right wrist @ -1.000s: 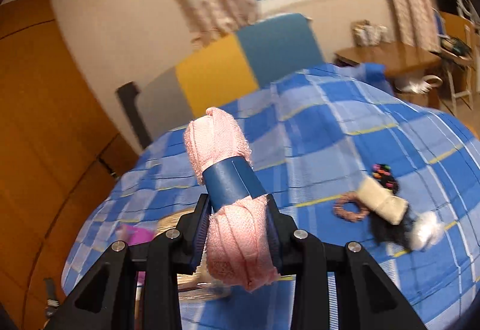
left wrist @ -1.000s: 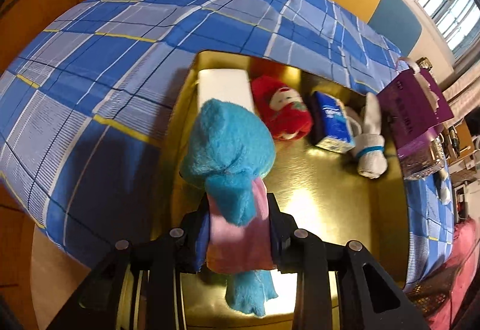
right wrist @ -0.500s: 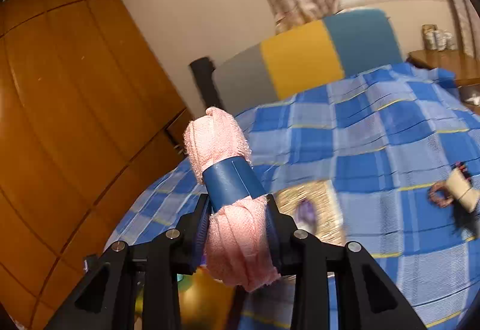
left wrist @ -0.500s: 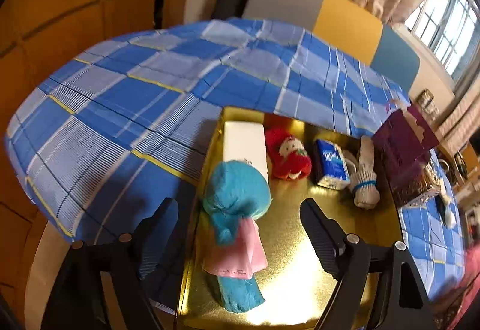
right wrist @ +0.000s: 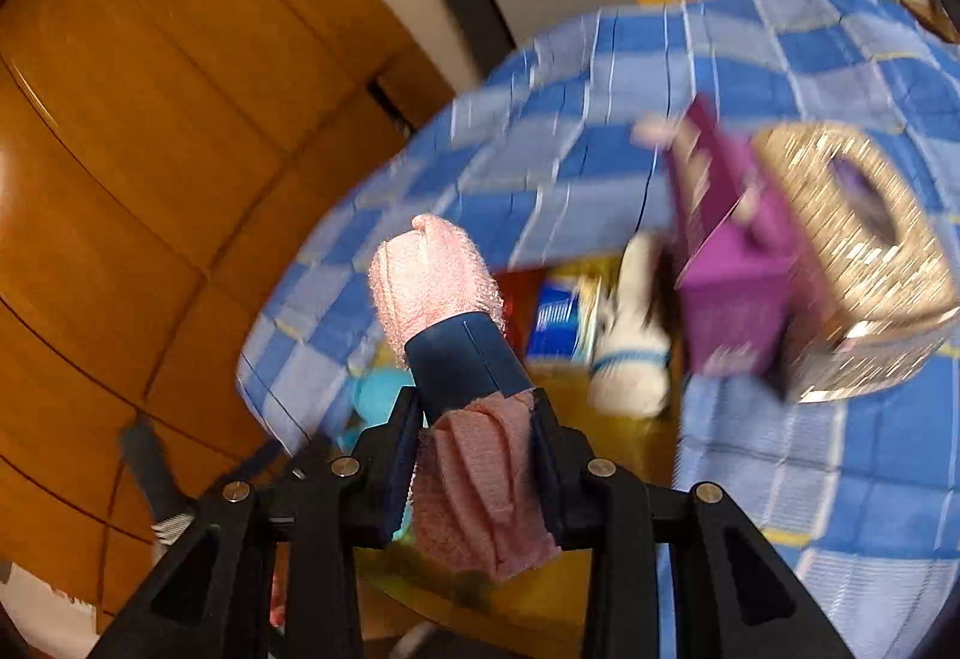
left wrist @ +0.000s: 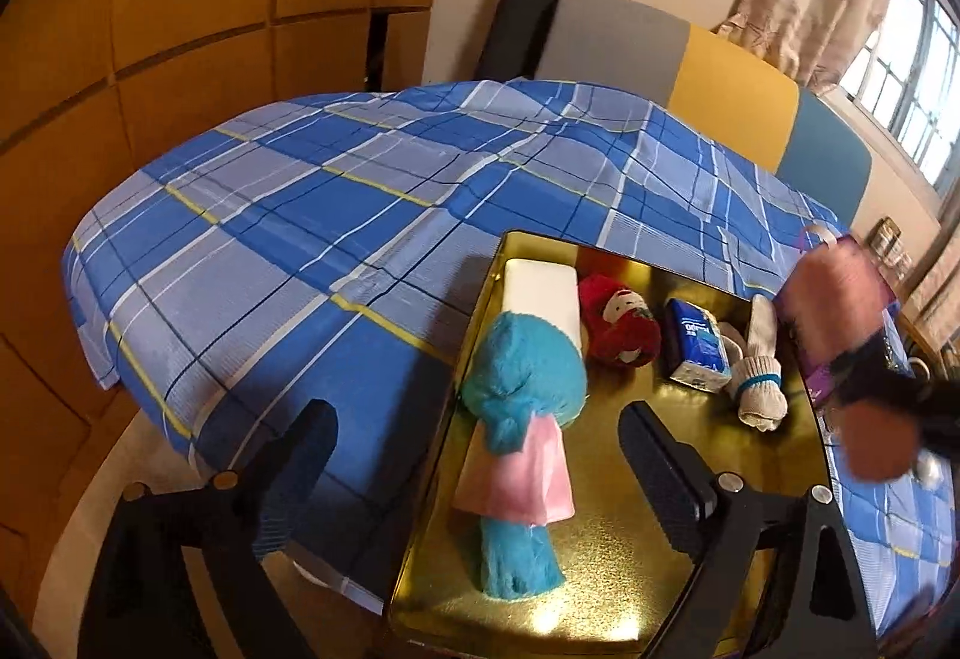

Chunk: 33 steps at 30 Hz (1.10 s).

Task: Organize soft objects
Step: 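Lower the pink sock into the gold tray and open the right tool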

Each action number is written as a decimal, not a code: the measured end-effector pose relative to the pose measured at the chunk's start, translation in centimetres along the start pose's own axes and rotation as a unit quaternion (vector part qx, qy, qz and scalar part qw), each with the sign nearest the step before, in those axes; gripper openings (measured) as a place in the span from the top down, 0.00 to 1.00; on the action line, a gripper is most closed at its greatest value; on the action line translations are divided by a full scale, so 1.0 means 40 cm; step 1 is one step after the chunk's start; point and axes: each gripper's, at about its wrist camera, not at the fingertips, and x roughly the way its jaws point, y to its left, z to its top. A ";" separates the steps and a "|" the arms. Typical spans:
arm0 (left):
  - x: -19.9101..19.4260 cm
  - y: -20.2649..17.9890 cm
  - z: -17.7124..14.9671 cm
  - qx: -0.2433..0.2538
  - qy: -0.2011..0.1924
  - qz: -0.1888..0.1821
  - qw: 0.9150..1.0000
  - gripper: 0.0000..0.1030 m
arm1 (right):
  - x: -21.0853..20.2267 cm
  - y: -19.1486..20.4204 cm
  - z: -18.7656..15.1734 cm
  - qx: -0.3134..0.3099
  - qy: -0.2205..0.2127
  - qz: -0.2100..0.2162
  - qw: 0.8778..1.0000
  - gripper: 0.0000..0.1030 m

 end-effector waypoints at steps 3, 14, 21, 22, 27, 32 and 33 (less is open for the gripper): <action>0.001 0.005 -0.004 -0.006 0.003 0.005 1.000 0.06 | 0.078 0.015 -0.034 0.007 0.033 -0.013 0.999 0.67; -0.008 0.062 0.008 -0.058 -0.005 0.009 0.998 0.02 | 0.253 0.012 -0.084 0.106 0.087 -0.047 0.989 0.66; -0.009 0.060 0.004 -0.061 -0.001 0.003 0.998 0.02 | 0.315 0.028 -0.101 0.149 0.100 -0.048 0.983 0.63; -0.011 0.058 0.003 -0.060 -0.001 0.003 0.998 0.02 | 0.317 0.029 -0.102 0.151 0.099 -0.046 0.982 0.63; -0.011 0.053 -0.002 -0.059 -0.002 0.001 0.998 0.02 | 0.306 0.038 -0.103 0.132 0.091 -0.036 0.986 0.63; -0.008 0.038 -0.010 -0.052 0.007 -0.009 0.999 0.02 | 0.252 0.046 -0.095 0.091 0.069 -0.044 0.992 0.63; -0.007 0.032 -0.013 -0.050 0.008 -0.017 0.999 0.02 | 0.237 0.049 -0.092 0.079 0.063 -0.048 0.994 0.63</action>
